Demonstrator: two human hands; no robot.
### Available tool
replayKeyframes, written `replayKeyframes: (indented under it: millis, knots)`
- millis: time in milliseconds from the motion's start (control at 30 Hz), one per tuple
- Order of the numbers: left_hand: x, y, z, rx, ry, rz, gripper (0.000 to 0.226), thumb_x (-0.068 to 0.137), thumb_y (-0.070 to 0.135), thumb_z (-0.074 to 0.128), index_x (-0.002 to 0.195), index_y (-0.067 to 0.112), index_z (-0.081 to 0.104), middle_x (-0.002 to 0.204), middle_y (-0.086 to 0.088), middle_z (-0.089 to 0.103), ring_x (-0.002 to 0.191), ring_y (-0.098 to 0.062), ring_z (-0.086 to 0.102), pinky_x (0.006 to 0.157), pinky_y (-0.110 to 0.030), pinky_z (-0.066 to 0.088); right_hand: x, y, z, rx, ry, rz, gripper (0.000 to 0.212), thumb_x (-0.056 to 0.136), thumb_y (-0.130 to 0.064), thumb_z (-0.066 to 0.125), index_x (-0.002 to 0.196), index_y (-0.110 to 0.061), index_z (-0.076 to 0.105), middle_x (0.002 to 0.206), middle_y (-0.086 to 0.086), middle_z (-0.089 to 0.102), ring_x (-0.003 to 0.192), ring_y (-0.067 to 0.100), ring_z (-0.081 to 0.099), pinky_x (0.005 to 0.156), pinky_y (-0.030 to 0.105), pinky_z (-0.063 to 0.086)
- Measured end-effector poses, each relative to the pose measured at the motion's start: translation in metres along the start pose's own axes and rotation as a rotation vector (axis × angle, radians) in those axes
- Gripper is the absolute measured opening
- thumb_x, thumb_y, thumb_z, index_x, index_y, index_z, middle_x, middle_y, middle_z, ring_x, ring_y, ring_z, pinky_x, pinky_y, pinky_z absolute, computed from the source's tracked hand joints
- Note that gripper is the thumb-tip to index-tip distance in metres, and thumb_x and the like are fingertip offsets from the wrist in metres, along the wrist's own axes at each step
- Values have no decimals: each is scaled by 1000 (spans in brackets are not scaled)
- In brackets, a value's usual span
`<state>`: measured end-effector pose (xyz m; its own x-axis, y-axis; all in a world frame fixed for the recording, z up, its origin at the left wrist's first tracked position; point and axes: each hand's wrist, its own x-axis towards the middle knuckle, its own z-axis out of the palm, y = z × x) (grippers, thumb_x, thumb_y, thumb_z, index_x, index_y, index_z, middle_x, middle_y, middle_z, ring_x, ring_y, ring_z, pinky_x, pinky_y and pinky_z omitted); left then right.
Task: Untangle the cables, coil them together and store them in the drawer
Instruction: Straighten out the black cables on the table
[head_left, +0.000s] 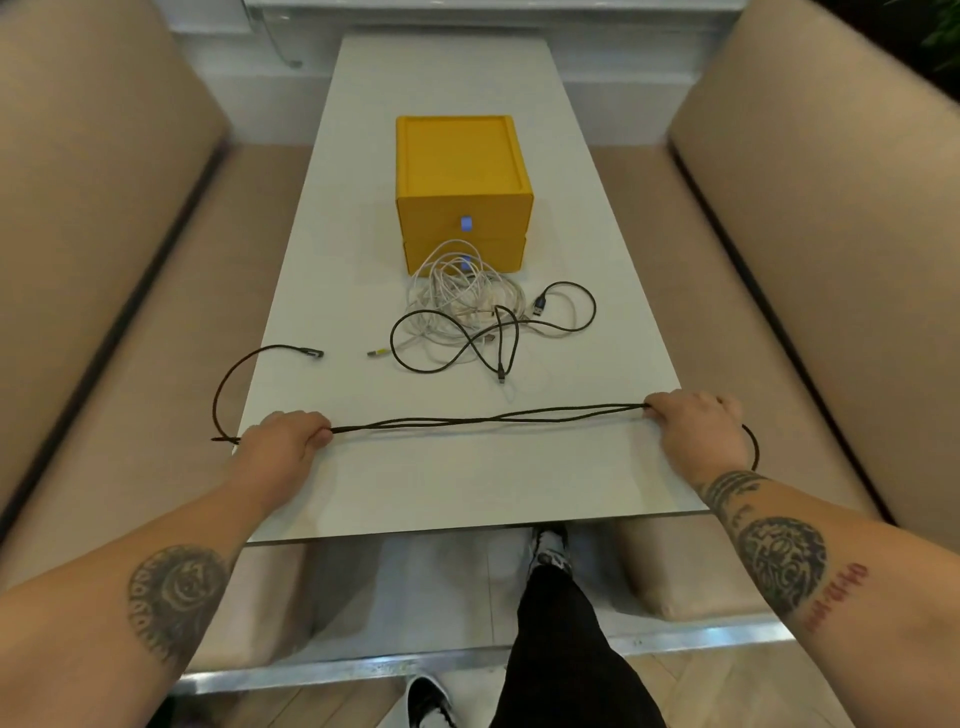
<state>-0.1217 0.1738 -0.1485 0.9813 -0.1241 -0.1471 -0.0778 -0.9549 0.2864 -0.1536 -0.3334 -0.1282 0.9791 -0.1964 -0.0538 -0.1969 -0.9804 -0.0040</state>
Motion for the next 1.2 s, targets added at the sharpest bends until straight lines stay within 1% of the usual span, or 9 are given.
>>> replayKeyframes:
  millis: [167, 267, 400, 467, 567, 733, 867, 1067, 1200]
  knots:
    - [-15, -44, -10, -39, -8, -152, 23, 105, 29, 44, 84, 33, 52, 78, 7, 59, 81, -29, 59, 72, -41, 48, -5, 12, -8, 90, -89, 114, 40, 87, 0, 41, 113, -26, 57, 108, 5, 66, 92, 28, 57, 82, 36, 37]
    - [-22, -51, -11, -113, 5, -199, 21, 106, 25, 43, 90, 24, 58, 81, 1, 58, 83, -28, 55, 73, -39, 43, -5, 6, -13, 197, -185, 107, 40, 91, -1, 38, 117, -28, 53, 114, 3, 61, 86, 26, 53, 74, 35, 44]
    - [-14, -48, -7, -119, 32, -209, 22, 106, 21, 43, 95, 17, 61, 88, -6, 57, 91, -30, 51, 75, -38, 40, 4, -5, -24, 179, -180, 65, 43, 90, 2, 38, 119, -27, 53, 110, 1, 60, 82, 26, 57, 72, 34, 47]
    - [-9, -50, -7, -58, 60, -210, 23, 105, 25, 43, 100, 18, 64, 93, -5, 58, 97, -31, 49, 81, -40, 41, 6, -5, -30, 95, -167, 47, 45, 88, 4, 39, 117, -26, 53, 110, 2, 63, 83, 25, 56, 78, 36, 48]
    - [-4, -44, -5, 2, 80, -177, 24, 105, 29, 45, 105, 21, 67, 98, -4, 61, 104, -35, 49, 89, -46, 42, 7, 3, -30, -45, -65, 66, 51, 80, 4, 41, 114, -30, 56, 105, -1, 66, 94, 22, 52, 89, 39, 35]
    - [1, -20, -8, 67, 76, -124, 25, 105, 30, 47, 111, 30, 71, 114, 1, 64, 114, -29, 48, 94, -45, 38, 10, 8, -16, 68, -13, 141, 49, 86, 0, 40, 120, -29, 59, 112, 2, 67, 105, 26, 56, 93, 43, 30]
    - [2, -38, -1, 33, 145, -71, 20, 101, 25, 57, 107, 31, 75, 102, 2, 65, 105, -31, 53, 91, -46, 44, 11, 11, -10, 0, -39, 154, 47, 91, -6, 42, 127, -31, 60, 118, 2, 67, 109, 26, 58, 94, 42, 35]
    - [-4, -60, 15, -13, 230, -98, 17, 92, 10, 70, 101, 21, 80, 99, -1, 71, 100, -36, 59, 85, -47, 49, 8, 17, -5, -82, -44, 167, 43, 85, -9, 46, 112, -36, 67, 109, -3, 68, 105, 21, 56, 92, 41, 34]
    - [-8, -49, 11, -22, 191, -56, 16, 94, 15, 68, 103, 23, 78, 106, 4, 72, 107, -31, 58, 92, -48, 48, 6, 14, 0, 181, -170, 212, 43, 92, -18, 47, 134, -26, 51, 138, 3, 51, 129, 27, 45, 108, 44, 33]
